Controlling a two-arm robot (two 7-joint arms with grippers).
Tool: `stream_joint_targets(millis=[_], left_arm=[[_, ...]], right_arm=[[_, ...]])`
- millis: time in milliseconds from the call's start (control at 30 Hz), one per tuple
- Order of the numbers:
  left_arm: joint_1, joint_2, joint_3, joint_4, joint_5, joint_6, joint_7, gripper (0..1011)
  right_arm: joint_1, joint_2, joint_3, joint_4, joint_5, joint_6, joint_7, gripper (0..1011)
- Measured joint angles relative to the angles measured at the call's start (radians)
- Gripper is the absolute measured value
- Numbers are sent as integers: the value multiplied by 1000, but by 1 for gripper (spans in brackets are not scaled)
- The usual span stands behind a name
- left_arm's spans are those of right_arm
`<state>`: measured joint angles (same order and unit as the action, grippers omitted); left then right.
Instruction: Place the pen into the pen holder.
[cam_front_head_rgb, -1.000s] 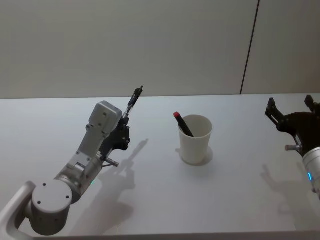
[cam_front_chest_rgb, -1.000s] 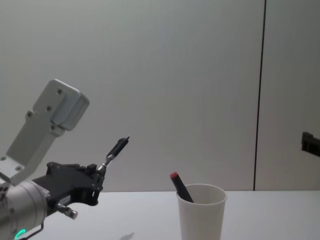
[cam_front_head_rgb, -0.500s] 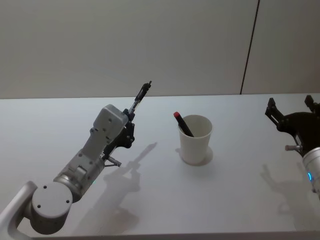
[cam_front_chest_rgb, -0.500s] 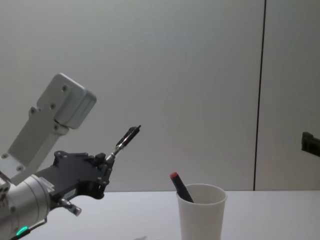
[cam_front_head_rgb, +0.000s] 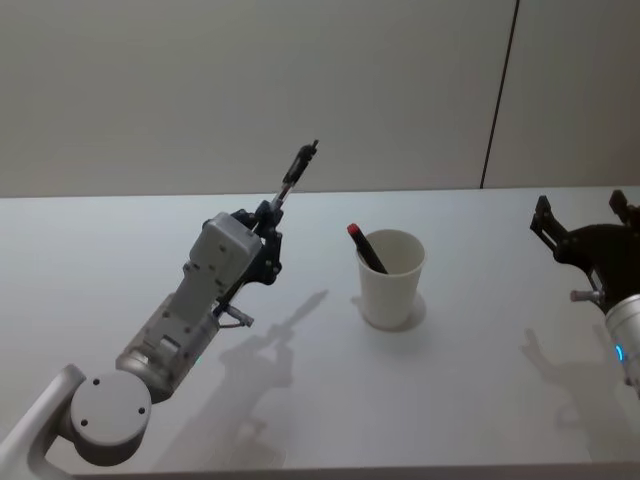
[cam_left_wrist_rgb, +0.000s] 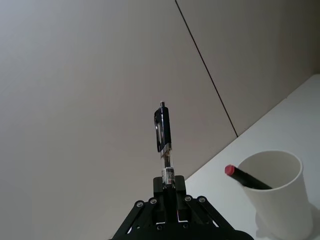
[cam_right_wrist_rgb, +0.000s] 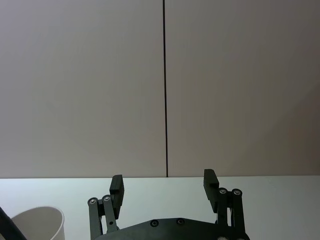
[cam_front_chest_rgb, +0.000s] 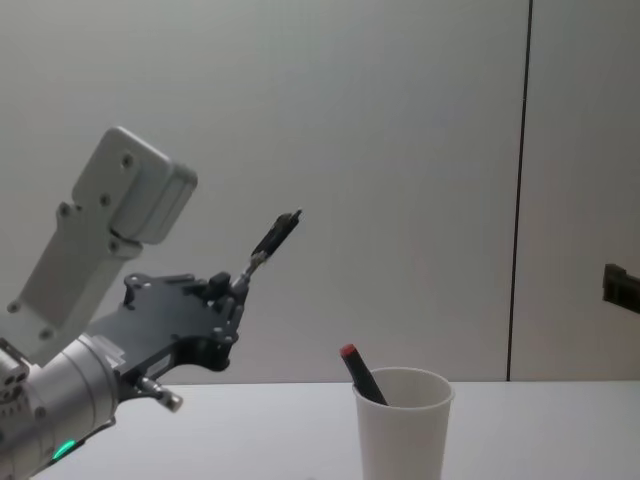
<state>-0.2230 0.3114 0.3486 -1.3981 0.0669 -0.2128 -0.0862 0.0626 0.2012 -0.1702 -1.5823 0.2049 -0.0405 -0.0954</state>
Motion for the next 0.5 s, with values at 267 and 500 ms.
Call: stream_joint_targets(millis=[267,500], left_arm=[[-21,-8,-2,32,-31,-99,-69,137],[-47,-15,-6,68,-63,-172,-142,137]], right_arm=[[0,0,0,0,0,0,0,1001],[0,0,0,0,0,0,0,1001]])
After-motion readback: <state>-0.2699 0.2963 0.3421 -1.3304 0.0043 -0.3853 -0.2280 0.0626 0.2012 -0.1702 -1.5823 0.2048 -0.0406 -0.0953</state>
